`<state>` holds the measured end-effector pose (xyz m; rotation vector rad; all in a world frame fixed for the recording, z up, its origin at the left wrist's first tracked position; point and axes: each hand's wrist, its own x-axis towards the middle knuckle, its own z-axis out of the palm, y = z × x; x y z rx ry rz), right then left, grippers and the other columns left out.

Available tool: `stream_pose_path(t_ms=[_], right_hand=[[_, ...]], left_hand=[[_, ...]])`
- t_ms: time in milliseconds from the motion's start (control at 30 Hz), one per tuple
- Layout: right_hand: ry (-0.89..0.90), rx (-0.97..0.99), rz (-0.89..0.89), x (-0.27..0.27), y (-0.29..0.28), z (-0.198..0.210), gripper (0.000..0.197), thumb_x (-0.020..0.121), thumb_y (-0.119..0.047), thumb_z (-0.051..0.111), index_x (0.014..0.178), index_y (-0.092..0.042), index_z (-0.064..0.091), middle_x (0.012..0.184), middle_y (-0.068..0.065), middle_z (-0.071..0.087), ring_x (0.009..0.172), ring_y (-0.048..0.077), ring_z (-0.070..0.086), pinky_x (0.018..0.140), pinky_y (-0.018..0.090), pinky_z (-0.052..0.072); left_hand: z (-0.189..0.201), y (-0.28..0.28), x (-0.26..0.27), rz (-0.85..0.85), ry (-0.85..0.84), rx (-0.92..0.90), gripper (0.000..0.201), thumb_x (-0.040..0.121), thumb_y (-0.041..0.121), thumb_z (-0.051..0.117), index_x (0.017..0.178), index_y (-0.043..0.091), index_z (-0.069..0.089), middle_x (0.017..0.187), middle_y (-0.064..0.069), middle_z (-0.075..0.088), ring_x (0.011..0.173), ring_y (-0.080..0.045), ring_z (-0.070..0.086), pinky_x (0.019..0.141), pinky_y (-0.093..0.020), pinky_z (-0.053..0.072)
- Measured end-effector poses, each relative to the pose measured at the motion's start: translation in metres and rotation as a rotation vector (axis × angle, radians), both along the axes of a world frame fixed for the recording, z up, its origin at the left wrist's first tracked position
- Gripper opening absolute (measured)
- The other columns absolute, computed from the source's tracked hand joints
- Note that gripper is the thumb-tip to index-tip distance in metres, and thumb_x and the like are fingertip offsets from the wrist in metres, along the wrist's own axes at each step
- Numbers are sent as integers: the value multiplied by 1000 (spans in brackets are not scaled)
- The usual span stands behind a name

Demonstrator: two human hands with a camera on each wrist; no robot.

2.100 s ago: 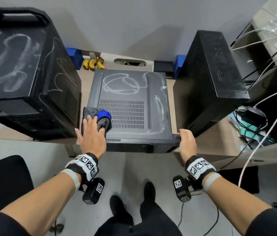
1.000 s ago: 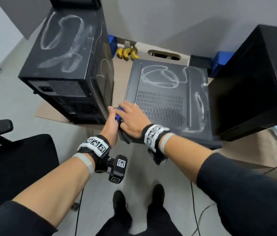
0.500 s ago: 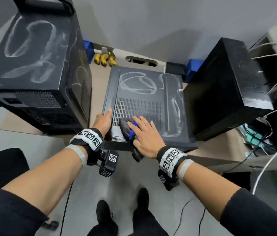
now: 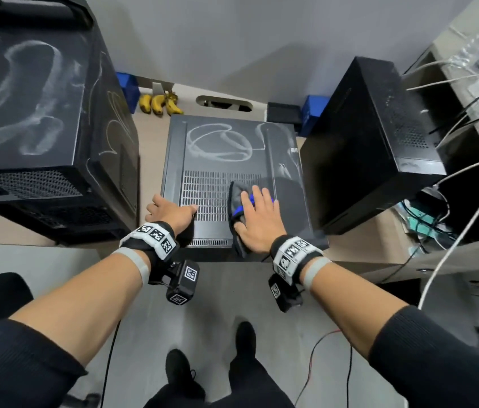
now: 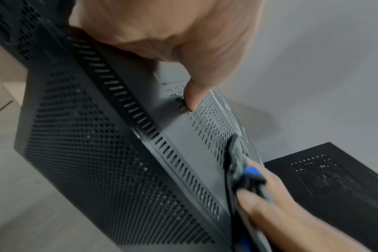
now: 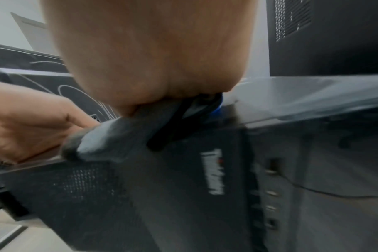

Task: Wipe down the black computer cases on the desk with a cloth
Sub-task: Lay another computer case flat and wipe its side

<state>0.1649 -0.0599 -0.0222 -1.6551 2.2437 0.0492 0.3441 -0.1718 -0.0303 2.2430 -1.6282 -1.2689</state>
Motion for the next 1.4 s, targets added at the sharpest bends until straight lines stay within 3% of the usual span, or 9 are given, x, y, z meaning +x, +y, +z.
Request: stream_pose_path(t_ms=[133, 300, 400, 533, 667, 800, 967, 1167, 1400], right_hand=[[46, 38, -66, -50, 40, -3, 79, 95, -50, 47, 159, -18, 12, 166, 11, 0, 153, 31, -2, 121, 54, 5], [123, 44, -338, -74, -4, 0, 81, 94, -51, 46, 157, -11, 15, 164, 19, 5, 151, 38, 1, 122, 52, 9], [108, 54, -237, -40, -19, 3, 80, 95, -50, 46, 157, -11, 13, 165, 19, -1, 151, 39, -3, 122, 53, 3], [51, 78, -38, -22, 21, 4, 80, 96, -50, 45, 159, -14, 10, 166, 14, -6, 152, 33, -7, 121, 53, 0], [99, 158, -185, -63, 37, 9, 83, 95, -56, 45, 159, -17, 8, 166, 12, -6, 153, 30, -4, 122, 52, 4], [170, 112, -291, -86, -7, 5, 83, 96, -54, 43, 156, -6, 13, 165, 15, -9, 152, 32, -4, 121, 51, 5], [200, 30, -222, -105, -67, 4, 73, 94, -49, 49, 146, -1, 30, 149, 18, 32, 135, 35, 32, 111, 47, 27], [149, 80, -4, -99, -24, 0, 79, 97, -48, 44, 155, -5, 15, 162, 20, 11, 149, 37, 12, 119, 50, 18], [42, 11, -354, -144, -143, 1, 81, 92, -48, 52, 154, -5, 21, 162, 17, 16, 149, 33, 16, 120, 47, 18]], left_hand=[[3, -2, 1, -17, -9, 29, 99, 85, 46, 72, 154, 7, 13, 160, -19, 21, 145, -39, 26, 119, -48, 24], [4, -2, 0, -29, -31, 42, 99, 87, 48, 70, 154, 7, 11, 160, -19, 19, 145, -38, 24, 119, -48, 23], [5, -1, -2, -21, -39, 29, 97, 86, 47, 71, 153, 6, 13, 158, -18, 21, 144, -38, 27, 117, -48, 25], [5, -3, -2, -11, -29, 58, 99, 85, 45, 73, 153, 7, 13, 159, -19, 21, 145, -39, 25, 119, -48, 24], [11, -19, -7, 4, -38, 43, 102, 80, 39, 79, 152, 6, 16, 157, -20, 24, 144, -38, 25, 119, -48, 24], [22, -48, -23, 11, -22, -2, 105, 80, 39, 78, 155, 5, 13, 160, -19, 18, 147, -36, 19, 120, -47, 19], [19, -72, -51, 127, -16, 39, 115, 76, 42, 81, 156, 8, 7, 160, -17, 16, 148, -35, 17, 121, -48, 18], [8, -80, -63, 121, -69, 116, 143, 61, 60, 84, 159, 12, -9, 164, -17, 5, 151, -38, 9, 122, -54, 14], [16, -82, -61, 19, -163, 152, 151, 56, 55, 91, 157, 9, -11, 158, -20, 15, 146, -38, 20, 120, -50, 23]])
